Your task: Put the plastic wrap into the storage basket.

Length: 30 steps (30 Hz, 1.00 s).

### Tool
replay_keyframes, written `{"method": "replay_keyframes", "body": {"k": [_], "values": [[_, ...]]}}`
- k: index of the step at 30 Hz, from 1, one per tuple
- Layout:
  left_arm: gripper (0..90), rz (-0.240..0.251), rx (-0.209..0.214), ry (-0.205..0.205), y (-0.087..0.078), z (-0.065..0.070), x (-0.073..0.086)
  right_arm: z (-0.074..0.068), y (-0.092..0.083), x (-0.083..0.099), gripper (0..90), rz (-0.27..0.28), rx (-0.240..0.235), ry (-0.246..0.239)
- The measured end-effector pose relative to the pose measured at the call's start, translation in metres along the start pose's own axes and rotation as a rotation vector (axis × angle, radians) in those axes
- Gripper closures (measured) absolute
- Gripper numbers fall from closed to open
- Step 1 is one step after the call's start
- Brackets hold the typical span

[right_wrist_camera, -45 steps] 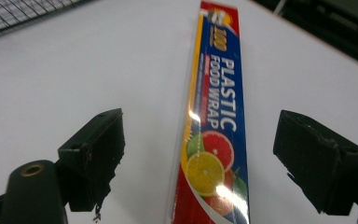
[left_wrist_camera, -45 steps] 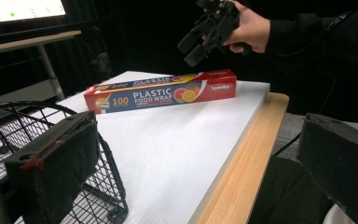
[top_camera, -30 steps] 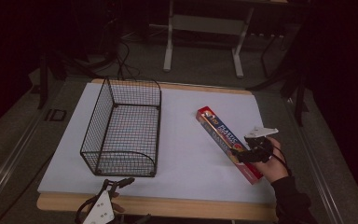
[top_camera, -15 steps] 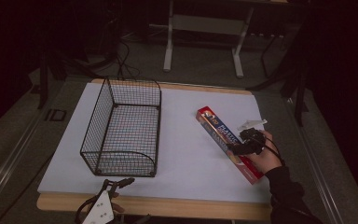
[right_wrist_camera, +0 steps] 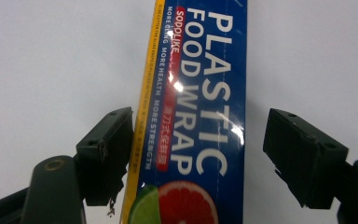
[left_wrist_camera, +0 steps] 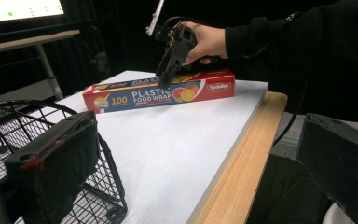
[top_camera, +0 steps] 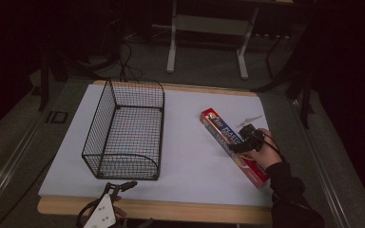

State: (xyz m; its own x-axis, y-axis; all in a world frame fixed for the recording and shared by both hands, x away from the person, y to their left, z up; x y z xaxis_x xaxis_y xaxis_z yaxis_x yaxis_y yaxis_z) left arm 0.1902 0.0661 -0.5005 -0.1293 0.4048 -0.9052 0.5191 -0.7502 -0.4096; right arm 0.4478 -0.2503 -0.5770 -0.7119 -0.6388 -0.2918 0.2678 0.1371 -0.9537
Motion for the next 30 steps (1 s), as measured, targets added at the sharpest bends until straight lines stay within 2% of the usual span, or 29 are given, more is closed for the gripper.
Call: {"method": "replay_keyframes", "body": {"k": [1,2,4,6,7,10,15,21,22,23,27,28,30], "values": [[0.0,0.000,0.000,-0.001,0.000,0.000,0.000,0.000,0.001,-0.001,24.3,-0.010,-0.005,0.004],[0.0,0.000,0.000,-0.001,0.000,0.000,0.000,0.000,0.004,-0.002,24.3,-0.042,-0.012,0.007],[0.0,0.001,0.000,-0.003,0.000,0.000,0.000,0.000,0.005,-0.002,24.4,-0.057,-0.021,0.010],[0.0,0.001,0.000,-0.003,0.000,-0.001,0.000,-0.001,0.010,-0.003,26.1,-0.104,-0.043,0.013],[0.0,0.001,0.000,-0.003,0.000,-0.001,0.000,-0.001,0.010,-0.003,26.1,-0.104,-0.043,0.013],[0.0,0.000,0.001,-0.003,0.000,0.000,0.000,-0.002,0.014,-0.001,26.2,-0.167,-0.063,0.019],[0.0,-0.001,0.000,-0.002,0.000,0.000,0.000,-0.003,0.020,0.001,27.3,-0.266,-0.062,0.034],[0.0,-0.004,0.002,0.001,0.000,0.000,0.001,-0.005,0.020,-0.001,34.4,-0.354,-0.064,0.020],[0.0,-0.004,0.002,0.001,0.000,0.000,0.001,-0.005,0.020,-0.001,34.4,-0.354,-0.064,0.020],[0.0,-0.002,0.002,-0.001,0.000,0.000,0.000,-0.006,0.020,-0.002,35.0,-0.398,-0.062,0.033],[0.0,-0.004,0.002,0.000,0.000,0.000,0.001,-0.006,0.021,-0.001,35.1,-0.429,-0.067,0.039],[0.0,-0.005,0.002,0.002,0.000,0.000,0.001,-0.006,0.022,-0.001,35.3,-0.452,-0.072,0.033],[0.0,-0.005,0.002,0.002,0.000,0.000,0.001,-0.006,0.023,-0.001,35.3,-0.457,-0.072,0.032]]}}
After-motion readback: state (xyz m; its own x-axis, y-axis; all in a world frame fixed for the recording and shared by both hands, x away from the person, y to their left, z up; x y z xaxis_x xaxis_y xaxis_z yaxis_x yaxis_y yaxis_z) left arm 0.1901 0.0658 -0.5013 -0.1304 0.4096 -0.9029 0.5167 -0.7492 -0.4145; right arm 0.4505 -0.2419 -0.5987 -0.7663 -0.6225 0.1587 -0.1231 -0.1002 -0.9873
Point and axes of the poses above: each handheld gripper's, and its own axes: y roughly forward along the jaws, x roughly out of its underside, z roughly to its right, the point moved 10 cm from there along y, roughly forward along the jaws, and after that the axes turned 14 degrees about -z, right-handed, at the moved point
